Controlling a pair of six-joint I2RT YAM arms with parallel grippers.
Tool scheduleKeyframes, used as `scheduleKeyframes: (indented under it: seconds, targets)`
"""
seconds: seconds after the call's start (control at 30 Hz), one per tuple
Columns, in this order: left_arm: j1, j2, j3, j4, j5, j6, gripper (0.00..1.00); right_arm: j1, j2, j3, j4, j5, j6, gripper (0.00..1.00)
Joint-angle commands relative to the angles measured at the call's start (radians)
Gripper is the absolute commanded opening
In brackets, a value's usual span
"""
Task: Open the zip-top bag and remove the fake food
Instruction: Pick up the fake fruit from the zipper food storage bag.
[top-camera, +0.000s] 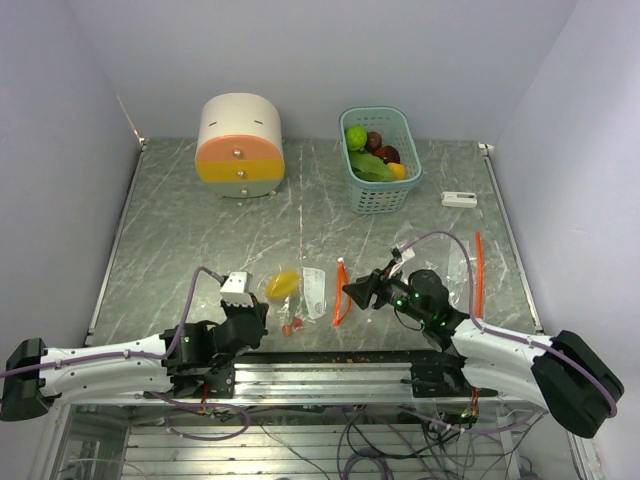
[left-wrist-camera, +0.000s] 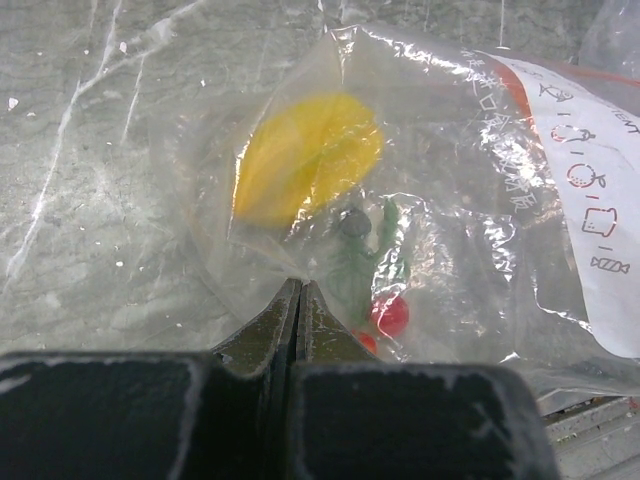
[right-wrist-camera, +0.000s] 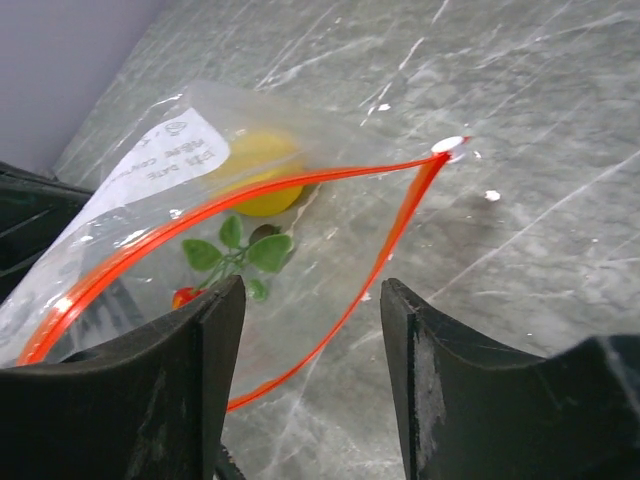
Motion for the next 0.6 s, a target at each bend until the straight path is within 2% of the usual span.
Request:
scheduleKeyframes:
  seconds: [0.0,0.3,0.57]
  targets:
    - [-0.004,-0.015,0.004,0.038,0.008,0.017,0.07,0.035,0.021,-0.030,0.142,-0.017,0.049,0.53]
    - [-0.004,0.034,0.017,0.053,0.007,0.021,0.07,0.143,0.213,0.027,0.290,0.015,0.078,0.48]
    - [-0.004,0.022,0.001,0.084,0.020,0.024,0.07,0.201,0.505,0.141,0.421,0.012,0.066,0.47]
